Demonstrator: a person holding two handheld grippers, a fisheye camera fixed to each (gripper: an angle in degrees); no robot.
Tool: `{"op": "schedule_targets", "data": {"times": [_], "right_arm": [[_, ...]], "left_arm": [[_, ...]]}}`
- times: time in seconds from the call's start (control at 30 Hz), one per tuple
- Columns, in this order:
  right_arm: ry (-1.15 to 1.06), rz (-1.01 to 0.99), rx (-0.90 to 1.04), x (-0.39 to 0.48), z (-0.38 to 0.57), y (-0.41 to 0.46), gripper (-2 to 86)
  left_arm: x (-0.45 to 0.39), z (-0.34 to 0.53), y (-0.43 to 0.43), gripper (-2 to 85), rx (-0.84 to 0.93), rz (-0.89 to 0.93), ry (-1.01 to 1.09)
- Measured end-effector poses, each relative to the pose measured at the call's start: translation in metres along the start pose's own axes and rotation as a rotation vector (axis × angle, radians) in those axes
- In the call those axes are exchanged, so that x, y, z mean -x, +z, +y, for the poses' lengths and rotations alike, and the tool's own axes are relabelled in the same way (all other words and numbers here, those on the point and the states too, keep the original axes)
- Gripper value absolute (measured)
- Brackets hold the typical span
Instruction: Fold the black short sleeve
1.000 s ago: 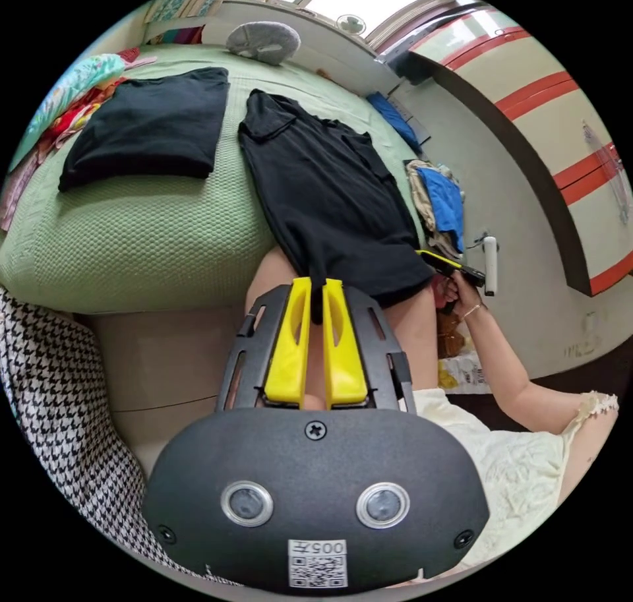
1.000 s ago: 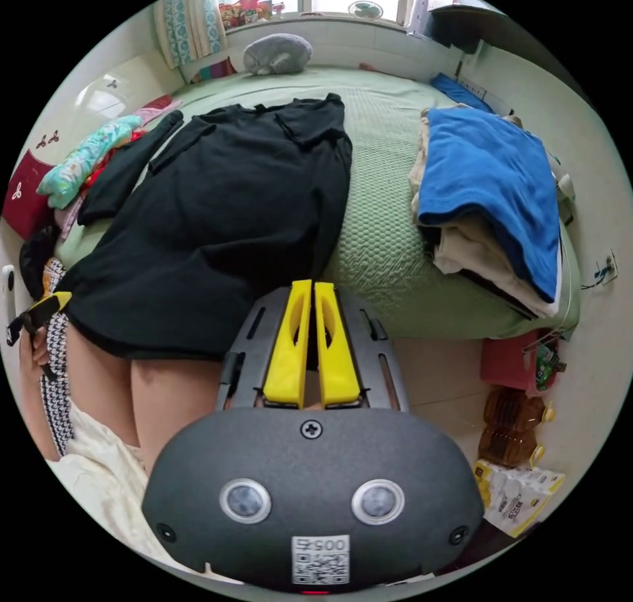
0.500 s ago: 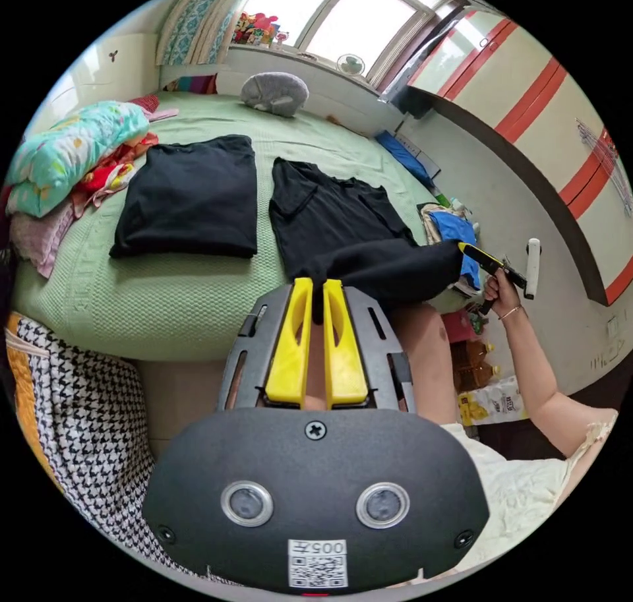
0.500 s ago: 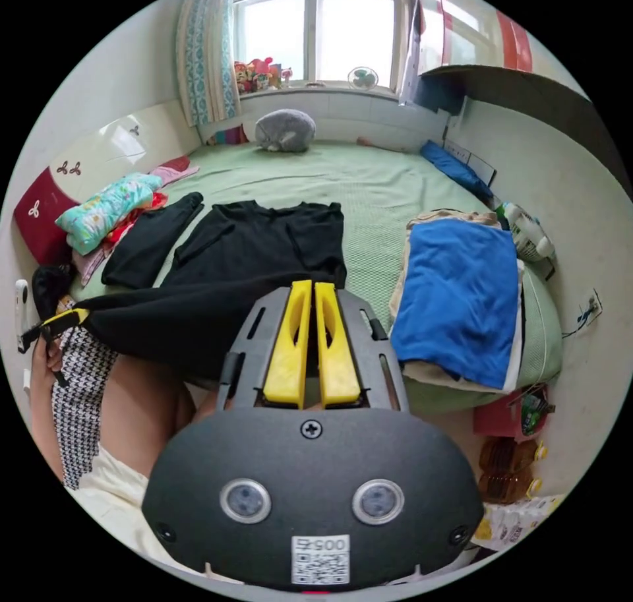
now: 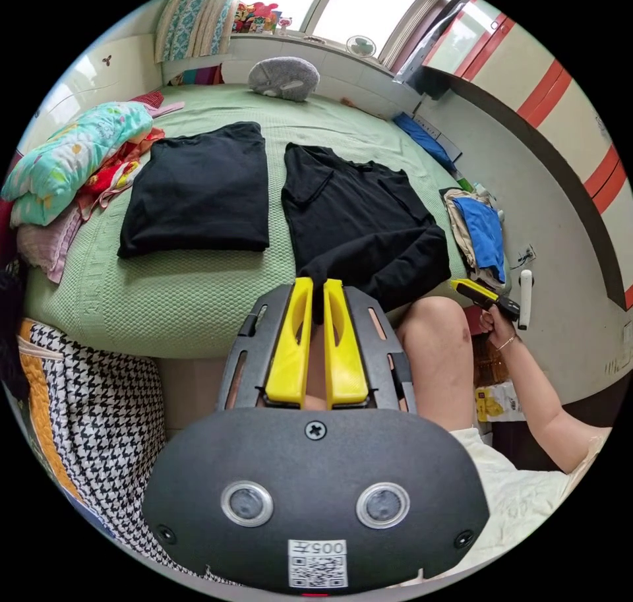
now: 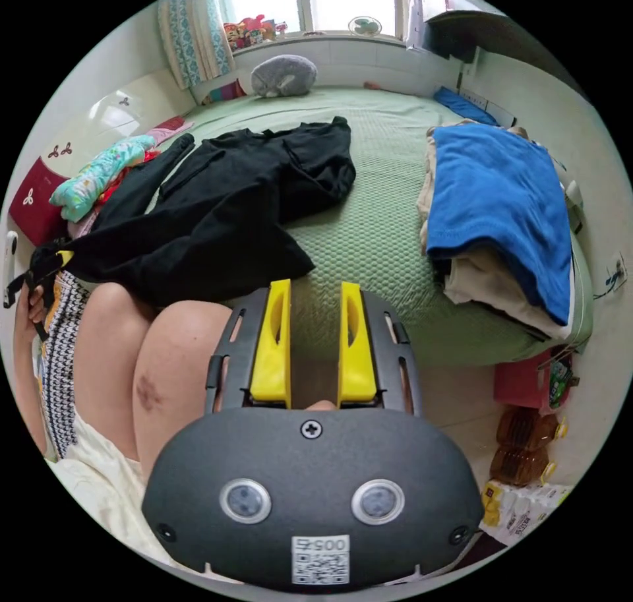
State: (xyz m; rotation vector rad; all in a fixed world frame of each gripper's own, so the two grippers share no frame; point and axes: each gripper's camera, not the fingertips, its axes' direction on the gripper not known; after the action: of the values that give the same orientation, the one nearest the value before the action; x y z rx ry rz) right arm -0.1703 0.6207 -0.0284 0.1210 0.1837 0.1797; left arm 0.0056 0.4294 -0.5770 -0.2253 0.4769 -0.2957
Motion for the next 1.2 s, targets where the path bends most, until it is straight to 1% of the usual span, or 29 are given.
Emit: {"op": "schedule_targets", "data": {"times": [0.1,0.27,0.3,0.33,0.37,0.43,0.53,0.67,0.73,0.87,0.97,1.07,1.13,1.2], "right_arm": [[-0.066,0.006,-0.009,0.009,-0.005,-0.003,11.3],[-0.086,0.035,0.069,0.011,-0.011,0.010,9.1],[-0.097,0.046,0.060,0.012,-0.009,0.007,7.4],[-0.085,0.038,0.048,0.011,-0.007,0.000,3.2],[-0.069,0.039,0.039,0.010,-0.005,-0.004,1.0],[-0.051,-0.013,-0.012,0.006,0.006,-0.027,-0.9],[-0.006,-0.080,-0.101,-0.002,0.023,-0.070,-1.5],[0.036,-0.094,-0.144,-0.013,0.045,-0.130,-1.6],[0.065,-0.131,-0.202,-0.023,0.061,-0.172,-1.6],[0.078,-0.157,-0.219,-0.036,0.084,-0.214,-1.7],[0.106,-0.187,-0.214,-0.043,0.102,-0.237,-1.6],[0.120,-0.212,-0.188,-0.048,0.117,-0.251,-1.6],[0.123,-0.214,-0.167,-0.050,0.127,-0.262,-1.6],[0.115,-0.233,-0.156,-0.050,0.131,-0.269,-1.6]], "left_arm": [[-0.003,0.000,-0.004,3.9,0.009,-0.007,-0.005],[-0.009,-0.003,-0.013,4.0,0.019,-0.009,-0.011],[-0.011,-0.004,-0.017,4.0,0.017,-0.008,-0.005],[-0.013,-0.005,-0.021,4.0,0.012,-0.007,0.000],[-0.014,-0.006,-0.023,4.0,0.008,-0.006,0.003],[-0.016,-0.008,-0.033,4.0,-0.011,0.016,0.007],[-0.022,-0.009,-0.050,4.0,-0.054,0.060,0.024],[-0.031,-0.006,-0.072,3.9,-0.089,0.085,0.065],[-0.034,-0.001,-0.084,3.9,-0.085,0.092,0.078],[-0.034,0.009,-0.101,3.9,-0.080,0.116,0.072],[-0.030,0.019,-0.110,3.9,-0.046,0.131,0.067],[-0.022,0.029,-0.111,3.9,0.019,0.189,0.048],[-0.017,0.035,-0.109,3.9,0.101,0.245,0.042],[-0.016,0.038,-0.111,3.9,0.150,0.255,0.051]]}}
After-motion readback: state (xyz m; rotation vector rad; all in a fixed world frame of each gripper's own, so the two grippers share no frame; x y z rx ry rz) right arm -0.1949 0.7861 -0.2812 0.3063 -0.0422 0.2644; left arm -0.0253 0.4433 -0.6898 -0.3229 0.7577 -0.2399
